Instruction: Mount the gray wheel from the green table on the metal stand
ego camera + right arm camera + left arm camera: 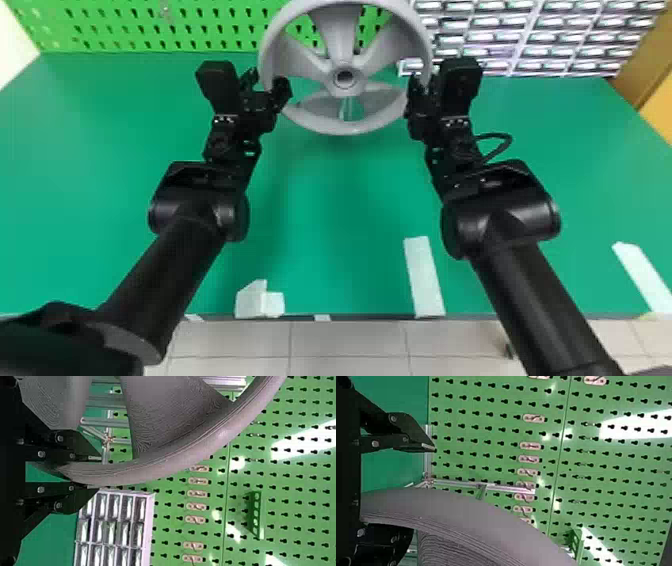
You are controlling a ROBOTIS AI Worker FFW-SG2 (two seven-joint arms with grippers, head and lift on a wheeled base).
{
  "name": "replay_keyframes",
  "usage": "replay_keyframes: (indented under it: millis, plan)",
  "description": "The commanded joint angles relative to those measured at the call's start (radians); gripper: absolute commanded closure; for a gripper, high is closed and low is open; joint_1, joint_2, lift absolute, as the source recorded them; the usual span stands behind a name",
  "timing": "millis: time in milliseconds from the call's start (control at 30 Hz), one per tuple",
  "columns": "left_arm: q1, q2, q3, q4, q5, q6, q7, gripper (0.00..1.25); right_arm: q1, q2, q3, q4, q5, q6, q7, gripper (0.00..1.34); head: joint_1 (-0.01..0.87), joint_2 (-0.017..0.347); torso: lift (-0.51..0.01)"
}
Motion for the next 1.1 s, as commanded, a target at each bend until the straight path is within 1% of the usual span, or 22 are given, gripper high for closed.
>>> replay_keyframes:
  millis: [0, 200, 500, 833, 1067]
  plan:
    - [0.003, 0.000, 0.005, -0.016, -0.011, 0.022, 0.071, 0.76, -0.003, 0.000, 0.001, -0.011, 0.000, 0.025, -0.099, 1.18, 0.867, 0.052, -0.100]
    - [0.006, 0.000, 0.005, -0.030, -0.017, 0.045, 0.071, 0.74, -0.004, 0.000, 0.003, -0.029, 0.002, 0.060, -0.099, 1.18, 0.867, 0.052, -0.100]
    - [0.012, 0.000, 0.012, -0.076, -0.022, 0.098, 0.073, 0.72, -0.008, 0.000, 0.006, -0.072, 0.004, 0.135, -0.098, 1.18, 0.867, 0.052, -0.100]
    - [0.008, 0.000, 0.017, -0.090, -0.019, 0.134, 0.071, 0.70, -0.018, 0.002, 0.012, -0.120, -0.001, 0.226, -0.098, 1.18, 0.867, 0.052, -0.100]
    - [-0.003, 0.000, 0.026, -0.090, -0.017, 0.163, 0.071, 0.69, -0.032, 0.005, 0.012, -0.125, -0.001, 0.269, -0.098, 1.18, 0.867, 0.052, -0.100]
